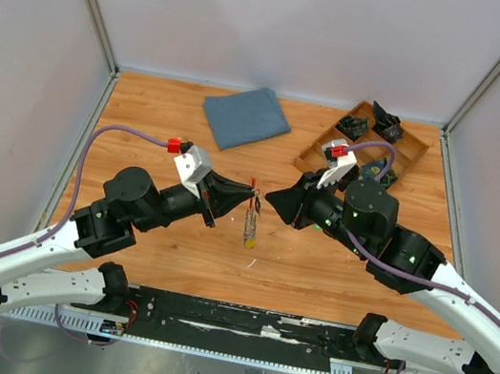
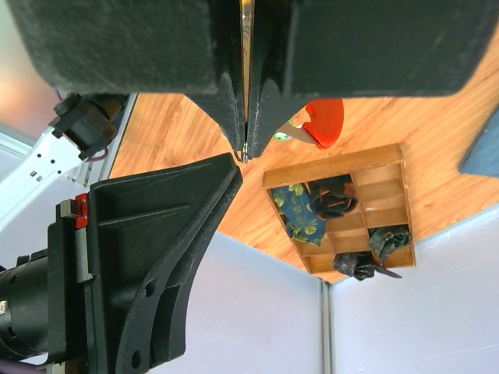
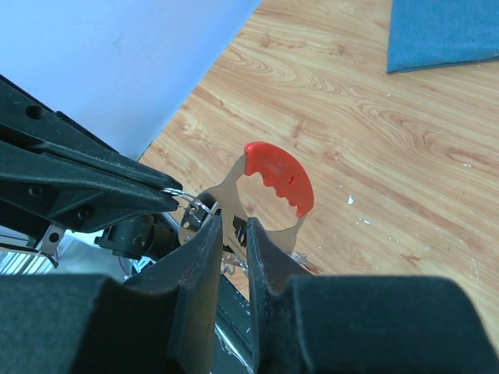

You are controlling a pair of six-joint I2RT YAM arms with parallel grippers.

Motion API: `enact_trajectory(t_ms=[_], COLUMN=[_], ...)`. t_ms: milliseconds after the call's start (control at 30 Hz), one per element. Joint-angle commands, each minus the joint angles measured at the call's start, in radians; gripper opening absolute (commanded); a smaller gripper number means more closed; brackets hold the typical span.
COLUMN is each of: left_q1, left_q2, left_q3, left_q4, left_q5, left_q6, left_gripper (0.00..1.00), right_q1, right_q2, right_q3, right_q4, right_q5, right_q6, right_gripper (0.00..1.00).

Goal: Put the keys on the keyring

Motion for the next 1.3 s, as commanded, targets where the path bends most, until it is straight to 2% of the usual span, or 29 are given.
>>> enact_trajectory(t_ms=[0,400,767,1067,1267], left_q1=[-0.007,-0.007,-0.008,-0.008,-0.007], left_q2=[-0.010,-0.007,-0.014,-0.013,-0.015], left_q3=[-0.001,-0.001,-0.001,-0.001,0.001], left_q4=[0.078,0.081,0.079,0.083,0.079], left_q5=[0.011,0.024,0.028,0.029,0.028], left_q6=[0.005,0.002,0.005,0.007,0.009], left_gripper=[0.01,0.01,0.01,0.00,0.01], right_q1=[-0.009,-0.009,-0.009,-0.009,-0.009], right_q2=[-0.043,-0.033,-0.006,0.029,0.008], right_q3=[-0.030,-0.047,-0.036,-0.010,0.012], right_q4=[0.092,0.137,0.066,0.025,0.024], right_q5=[-0.018,-0.077,-0.028,-0.063,-0.100], right_q6=[0.014,-0.001,-0.003,-0.022,-0.108], right_gripper=[0.21,0.26,0.25,0.26,0.29])
